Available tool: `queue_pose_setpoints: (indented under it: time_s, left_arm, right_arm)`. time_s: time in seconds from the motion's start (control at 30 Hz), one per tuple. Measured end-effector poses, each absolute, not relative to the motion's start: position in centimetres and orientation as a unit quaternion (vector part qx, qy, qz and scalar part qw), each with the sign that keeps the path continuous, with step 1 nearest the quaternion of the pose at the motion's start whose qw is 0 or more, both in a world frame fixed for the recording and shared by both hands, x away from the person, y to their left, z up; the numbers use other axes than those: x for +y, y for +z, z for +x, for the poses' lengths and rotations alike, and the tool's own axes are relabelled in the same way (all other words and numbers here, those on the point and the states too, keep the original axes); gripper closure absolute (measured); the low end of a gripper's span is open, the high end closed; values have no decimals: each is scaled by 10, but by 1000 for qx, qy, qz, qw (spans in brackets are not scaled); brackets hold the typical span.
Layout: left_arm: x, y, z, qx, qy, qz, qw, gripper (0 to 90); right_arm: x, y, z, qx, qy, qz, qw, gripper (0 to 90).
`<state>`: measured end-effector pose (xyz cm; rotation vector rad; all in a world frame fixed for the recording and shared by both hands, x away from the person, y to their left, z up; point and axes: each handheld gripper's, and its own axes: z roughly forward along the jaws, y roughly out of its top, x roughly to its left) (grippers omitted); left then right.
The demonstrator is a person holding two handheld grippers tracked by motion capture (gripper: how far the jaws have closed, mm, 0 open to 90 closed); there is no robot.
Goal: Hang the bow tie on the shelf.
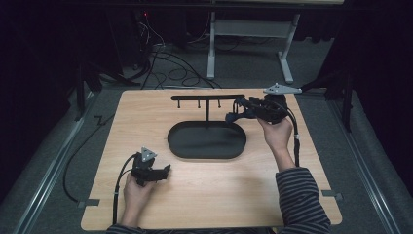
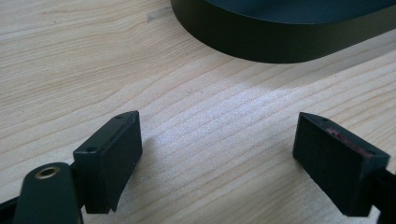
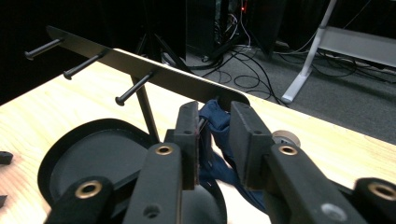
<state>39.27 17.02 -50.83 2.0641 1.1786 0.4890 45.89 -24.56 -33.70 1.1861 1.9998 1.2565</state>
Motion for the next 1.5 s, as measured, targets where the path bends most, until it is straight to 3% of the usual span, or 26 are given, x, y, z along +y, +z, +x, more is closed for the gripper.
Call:
queue_pose_setpoints:
  time_s: [0.57, 1.5]
  left_arm:
    - [170, -508, 393, 455, 189, 797, 350, 160]
    - [170, -508, 393, 455, 189, 796, 350, 161]
  right_arm:
    - [-269, -335, 441, 721, 476, 446, 232, 602]
    - [-302, -342, 404, 705, 492, 457, 229, 582]
